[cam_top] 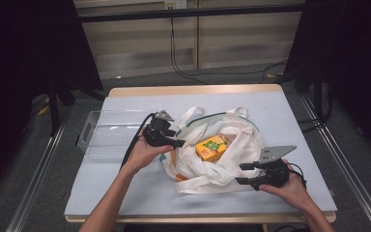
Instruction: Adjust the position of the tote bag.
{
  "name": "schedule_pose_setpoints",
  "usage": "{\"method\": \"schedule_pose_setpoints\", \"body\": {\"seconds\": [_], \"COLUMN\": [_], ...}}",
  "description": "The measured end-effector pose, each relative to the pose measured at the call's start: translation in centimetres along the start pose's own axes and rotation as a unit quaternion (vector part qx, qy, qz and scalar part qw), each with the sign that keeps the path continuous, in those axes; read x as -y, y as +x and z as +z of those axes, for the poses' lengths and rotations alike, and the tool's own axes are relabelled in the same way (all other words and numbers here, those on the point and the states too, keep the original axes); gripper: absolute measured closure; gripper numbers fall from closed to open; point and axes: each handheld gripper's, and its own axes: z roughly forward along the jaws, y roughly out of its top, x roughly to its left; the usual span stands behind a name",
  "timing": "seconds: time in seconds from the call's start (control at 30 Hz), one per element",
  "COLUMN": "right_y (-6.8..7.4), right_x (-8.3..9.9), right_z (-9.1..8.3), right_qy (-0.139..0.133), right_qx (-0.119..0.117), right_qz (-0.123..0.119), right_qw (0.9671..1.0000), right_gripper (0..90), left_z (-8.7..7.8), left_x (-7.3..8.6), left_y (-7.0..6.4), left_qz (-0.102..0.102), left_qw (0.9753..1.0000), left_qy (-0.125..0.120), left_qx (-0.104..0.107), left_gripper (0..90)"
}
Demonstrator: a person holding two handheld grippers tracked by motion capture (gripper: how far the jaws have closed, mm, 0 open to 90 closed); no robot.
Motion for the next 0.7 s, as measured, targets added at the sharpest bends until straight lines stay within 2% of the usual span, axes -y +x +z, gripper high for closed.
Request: {"method": "schedule_pose_setpoints", "body": {"seconds": [0.07, 0.23, 0.27, 0.33, 0.37, 0.4, 0.43, 0.5, 0.6, 0.67, 0.7], "right_y": [0.0, 0.3, 0.4, 0.5, 0.6, 0.7, 0.7, 0.9, 1.2, 1.4, 1.5], "right_x": [0.2, 0.3, 0.4, 0.4, 0.5, 0.7, 0.8, 1.0, 1.3, 1.4, 1.4], "right_z": [-0.3, -0.6, -0.6, -0.5, -0.5, -0.5, -0.4, -0.4, -0.5, -0.7, -0.9], "right_qy": [-0.015, -0.05, -0.055, -0.059, -0.062, -0.069, -0.075, -0.073, -0.081, -0.083, -0.09], "right_qx": [0.009, 0.035, 0.034, 0.03, 0.038, 0.042, 0.043, 0.053, 0.058, 0.062, 0.062], "right_qz": [0.012, 0.027, 0.032, 0.04, 0.04, 0.042, 0.049, 0.045, 0.045, 0.041, 0.045], "right_qw": [0.9998, 0.9978, 0.9974, 0.997, 0.9965, 0.9959, 0.9951, 0.995, 0.994, 0.9938, 0.993], "right_gripper": [46.1, 46.6, 45.7, 43.5, 43.4, 42.8, 41.8, 40.9, 40.0, 39.3, 39.3], "left_z": [-0.7, -2.1, -2.3, -2.5, -2.5, -2.5, -2.4, -2.2, -1.8, -1.3, -0.9], "left_x": [0.1, 0.3, 0.3, 0.5, 0.6, 0.7, 0.8, 1.1, 0.9, 1.0, 1.0], "left_y": [-0.4, -1.2, -1.3, -1.5, -1.6, -1.7, -2.0, -2.5, -3.4, -3.9, -4.1], "left_qz": [0.008, 0.018, 0.018, 0.016, 0.009, 0.007, 0.009, 0.013, 0.023, 0.023, 0.032], "left_qw": [0.9999, 0.9985, 0.9986, 0.9968, 0.9957, 0.9951, 0.9944, 0.9915, 0.9911, 0.9887, 0.9884], "left_qy": [-0.012, -0.05, -0.049, -0.074, -0.085, -0.091, -0.1, -0.12, -0.123, -0.134, -0.133], "left_qx": [-0.003, 0.011, 0.013, 0.027, 0.036, 0.036, 0.035, 0.048, 0.046, 0.064, 0.066], "left_gripper": [42.0, 41.1, 40.4, 40.1, 40.2, 40.2, 40.1, 39.3, 38.4, 36.3, 36.0]}}
